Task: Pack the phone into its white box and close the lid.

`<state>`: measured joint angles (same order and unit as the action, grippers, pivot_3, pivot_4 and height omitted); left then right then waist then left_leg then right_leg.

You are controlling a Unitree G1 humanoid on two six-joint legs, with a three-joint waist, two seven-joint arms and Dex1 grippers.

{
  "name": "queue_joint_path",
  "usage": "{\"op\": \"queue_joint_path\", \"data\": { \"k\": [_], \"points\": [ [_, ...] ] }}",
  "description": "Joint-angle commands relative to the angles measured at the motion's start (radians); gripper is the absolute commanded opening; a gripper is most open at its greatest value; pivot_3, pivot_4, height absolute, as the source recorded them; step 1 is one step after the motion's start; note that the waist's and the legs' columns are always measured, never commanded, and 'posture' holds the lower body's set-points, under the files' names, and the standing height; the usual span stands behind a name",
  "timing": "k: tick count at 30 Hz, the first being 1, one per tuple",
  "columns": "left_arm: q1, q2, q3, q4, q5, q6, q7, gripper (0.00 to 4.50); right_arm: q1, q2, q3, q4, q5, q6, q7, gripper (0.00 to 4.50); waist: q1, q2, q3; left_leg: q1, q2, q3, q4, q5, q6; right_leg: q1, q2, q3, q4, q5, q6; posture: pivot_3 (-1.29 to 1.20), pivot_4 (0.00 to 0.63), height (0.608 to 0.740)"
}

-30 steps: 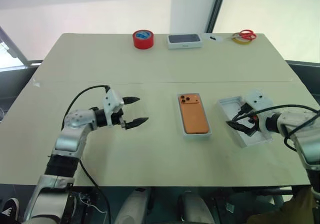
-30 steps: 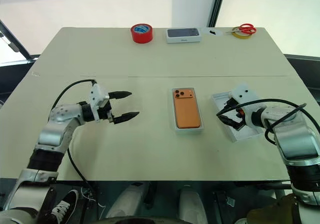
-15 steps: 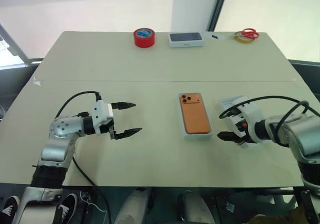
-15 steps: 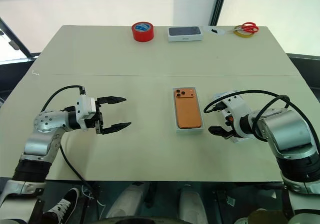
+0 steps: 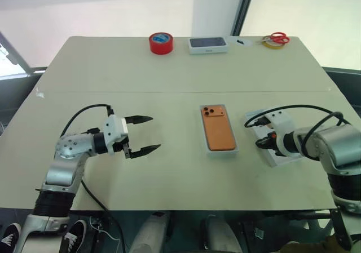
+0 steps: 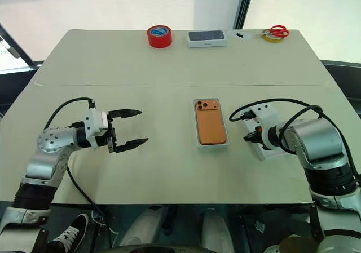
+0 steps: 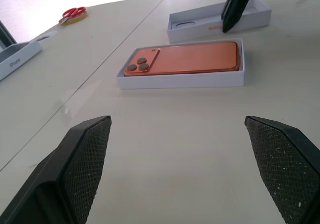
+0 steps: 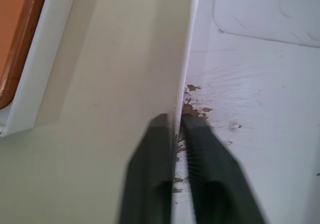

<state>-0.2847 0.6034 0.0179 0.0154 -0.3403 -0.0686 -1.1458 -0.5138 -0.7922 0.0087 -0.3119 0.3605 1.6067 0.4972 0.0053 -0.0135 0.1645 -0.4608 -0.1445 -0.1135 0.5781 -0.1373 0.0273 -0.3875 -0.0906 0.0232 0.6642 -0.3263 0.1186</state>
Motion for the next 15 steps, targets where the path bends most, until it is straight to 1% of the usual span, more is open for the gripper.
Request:
{"op": "queue_joint_path", "data": {
  "k": [1, 3, 4, 6, 8, 11, 12, 14, 15],
  "points": [
    [-0.004, 0.004, 0.019, -0.036, -0.038, 0.042, 0.018, 4.50, -0.016, 0.037, -0.013, 0.034, -0.005, 0.006, -0.032, 0.05, -0.002, -0.001, -0.001, 0.000, 0.000, 0.000, 0.000, 0.000, 0.000, 0.000, 0.000, 0.000, 0.000, 0.000, 0.000, 0.00, 0.150, 0.736],
    [-0.011, 0.002, 0.020, -0.031, -0.053, 0.091, 0.030, 3.98, -0.051, 0.064, -0.045, 0.067, -0.025, -0.031, -0.058, 0.00, -0.007, -0.001, -0.001, 0.000, 0.000, 0.000, 0.001, 0.000, 0.000, 0.000, 0.000, 0.000, 0.000, 0.000, -0.001, 0.00, 0.150, 0.736],
    [-0.012, -0.001, 0.018, -0.030, -0.052, 0.097, 0.037, 3.74, -0.070, 0.072, -0.057, 0.083, -0.037, -0.092, -0.068, 0.00, -0.014, -0.001, -0.001, 0.001, 0.000, 0.000, 0.001, 0.000, 0.000, 0.001, 0.001, 0.000, 0.000, 0.000, -0.001, 0.00, 0.150, 0.736],
    [-0.014, -0.012, 0.020, -0.031, -0.052, 0.104, 0.058, 2.70, -0.100, 0.078, -0.065, 0.103, -0.056, -0.225, -0.072, 0.00, -0.017, -0.001, 0.000, 0.000, 0.000, 0.000, 0.001, 0.000, 0.000, 0.000, 0.001, 0.001, 0.001, 0.001, -0.001, 0.00, 0.150, 0.736],
    [-0.018, -0.028, 0.023, -0.032, -0.066, 0.134, 0.085, 1.78, -0.147, 0.147, -0.123, 0.122, -0.037, -0.336, -0.083, 0.00, -0.023, 0.000, 0.000, 0.000, 0.000, 0.000, 0.000, 0.000, 0.000, -0.001, 0.001, 0.001, 0.001, 0.001, 0.000, 0.00, 0.150, 0.736],
    [-0.028, -0.059, 0.019, -0.035, -0.057, 0.146, 0.130, 0.10, -0.198, 0.257, -0.198, 0.149, 0.014, -0.432, -0.084, 0.00, -0.024, 0.000, 0.000, 0.000, 0.001, 0.000, 0.000, 0.003, 0.001, -0.002, 0.002, 0.002, 0.002, 0.001, 0.000, 0.00, 0.150, 0.736],
    [-0.035, -0.073, 0.017, -0.035, -0.046, 0.137, 0.152, 0.03, -0.205, 0.292, -0.211, 0.149, 0.030, -0.465, -0.080, 0.00, -0.022, 0.000, 0.000, 0.000, 0.002, 0.000, -0.001, 0.003, 0.000, -0.002, 0.003, 0.001, 0.002, 0.001, 0.000, 0.00, 0.150, 0.736],
    [-0.045, -0.093, 0.017, -0.034, -0.045, 0.145, 0.179, 0.03, -0.210, 0.345, -0.225, 0.145, 0.051, -0.504, -0.081, 0.00, -0.017, 0.000, 0.000, 0.000, 0.002, -0.001, -0.001, 0.003, 0.000, -0.001, 0.003, 0.001, 0.002, 0.001, 0.000, 0.00, 0.150, 0.736],
    [-0.051, -0.106, 0.018, -0.038, -0.058, 0.166, 0.191, 0.03, -0.213, 0.395, -0.238, 0.131, 0.085, -0.505, -0.085, 0.00, -0.016, 0.000, 0.000, 0.000, 0.002, -0.001, 0.000, 0.004, 0.000, -0.001, 0.003, 0.000, 0.002, 0.001, 0.000, 0.00, 0.150, 0.736]
  ]
}}
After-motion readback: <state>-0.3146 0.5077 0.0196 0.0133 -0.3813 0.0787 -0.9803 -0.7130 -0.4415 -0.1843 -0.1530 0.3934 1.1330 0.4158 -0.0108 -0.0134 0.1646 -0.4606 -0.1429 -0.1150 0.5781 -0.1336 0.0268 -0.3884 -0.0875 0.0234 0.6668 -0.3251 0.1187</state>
